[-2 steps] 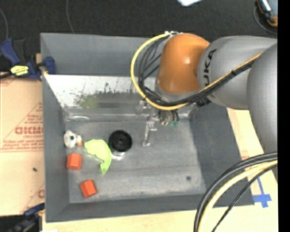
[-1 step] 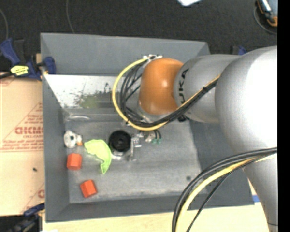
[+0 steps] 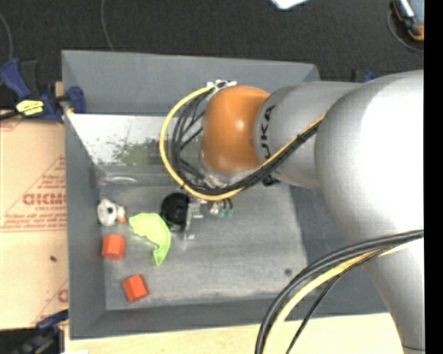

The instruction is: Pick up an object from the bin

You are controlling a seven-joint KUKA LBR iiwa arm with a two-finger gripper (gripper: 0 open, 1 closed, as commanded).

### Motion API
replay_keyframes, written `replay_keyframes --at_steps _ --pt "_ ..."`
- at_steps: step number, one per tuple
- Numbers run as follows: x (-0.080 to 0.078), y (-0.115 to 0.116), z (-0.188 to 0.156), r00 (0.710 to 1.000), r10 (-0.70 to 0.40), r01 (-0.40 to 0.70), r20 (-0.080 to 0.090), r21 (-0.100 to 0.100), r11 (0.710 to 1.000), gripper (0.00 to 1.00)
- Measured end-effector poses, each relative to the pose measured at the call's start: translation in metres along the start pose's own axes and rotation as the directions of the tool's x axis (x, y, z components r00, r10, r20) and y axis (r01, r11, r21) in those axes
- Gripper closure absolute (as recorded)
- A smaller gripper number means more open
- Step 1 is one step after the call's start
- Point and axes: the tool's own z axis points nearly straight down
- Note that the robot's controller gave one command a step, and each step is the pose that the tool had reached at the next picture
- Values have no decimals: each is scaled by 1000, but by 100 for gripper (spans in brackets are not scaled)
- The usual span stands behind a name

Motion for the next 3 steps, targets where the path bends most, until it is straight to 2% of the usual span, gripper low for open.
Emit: replay_keyframes --at_steps 3 --pt "0 0 0 1000 2 -2 0 0 1000 100"
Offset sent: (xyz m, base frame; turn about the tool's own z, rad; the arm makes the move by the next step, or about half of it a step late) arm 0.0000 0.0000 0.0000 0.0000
